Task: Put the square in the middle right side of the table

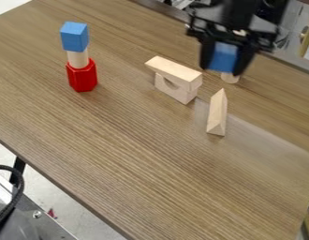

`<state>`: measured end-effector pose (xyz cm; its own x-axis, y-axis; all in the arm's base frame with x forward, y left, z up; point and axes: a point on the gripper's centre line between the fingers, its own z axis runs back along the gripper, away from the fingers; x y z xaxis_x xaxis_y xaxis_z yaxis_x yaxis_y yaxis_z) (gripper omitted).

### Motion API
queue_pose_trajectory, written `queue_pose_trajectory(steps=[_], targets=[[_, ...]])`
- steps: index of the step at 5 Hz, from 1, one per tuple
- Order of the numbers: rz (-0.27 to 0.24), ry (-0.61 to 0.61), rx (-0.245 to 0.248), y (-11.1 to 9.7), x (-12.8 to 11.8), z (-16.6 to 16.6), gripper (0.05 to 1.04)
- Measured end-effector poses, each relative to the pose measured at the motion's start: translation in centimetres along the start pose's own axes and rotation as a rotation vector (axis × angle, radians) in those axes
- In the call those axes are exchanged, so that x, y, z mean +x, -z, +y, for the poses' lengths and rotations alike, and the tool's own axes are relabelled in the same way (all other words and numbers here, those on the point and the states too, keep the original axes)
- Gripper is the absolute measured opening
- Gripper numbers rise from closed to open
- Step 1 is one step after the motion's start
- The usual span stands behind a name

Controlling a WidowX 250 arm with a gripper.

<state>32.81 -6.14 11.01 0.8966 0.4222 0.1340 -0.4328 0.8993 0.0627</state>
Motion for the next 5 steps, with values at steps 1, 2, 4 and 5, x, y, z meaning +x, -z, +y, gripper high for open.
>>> queue_pose_trajectory(steps=[1, 2, 4, 5], targets=[[0.065, 0.096, 0.028, 3.0, -1.1, -3.0, 0.591], [0.091, 0.180, 0.054, 4.7, -2.3, -5.1, 0.591], [0.197, 0.310, -0.037, 5.8, -4.0, -6.9, 0.591], [0.230, 0.336, -0.072, 6.1, -4.3, -7.2, 0.591]])
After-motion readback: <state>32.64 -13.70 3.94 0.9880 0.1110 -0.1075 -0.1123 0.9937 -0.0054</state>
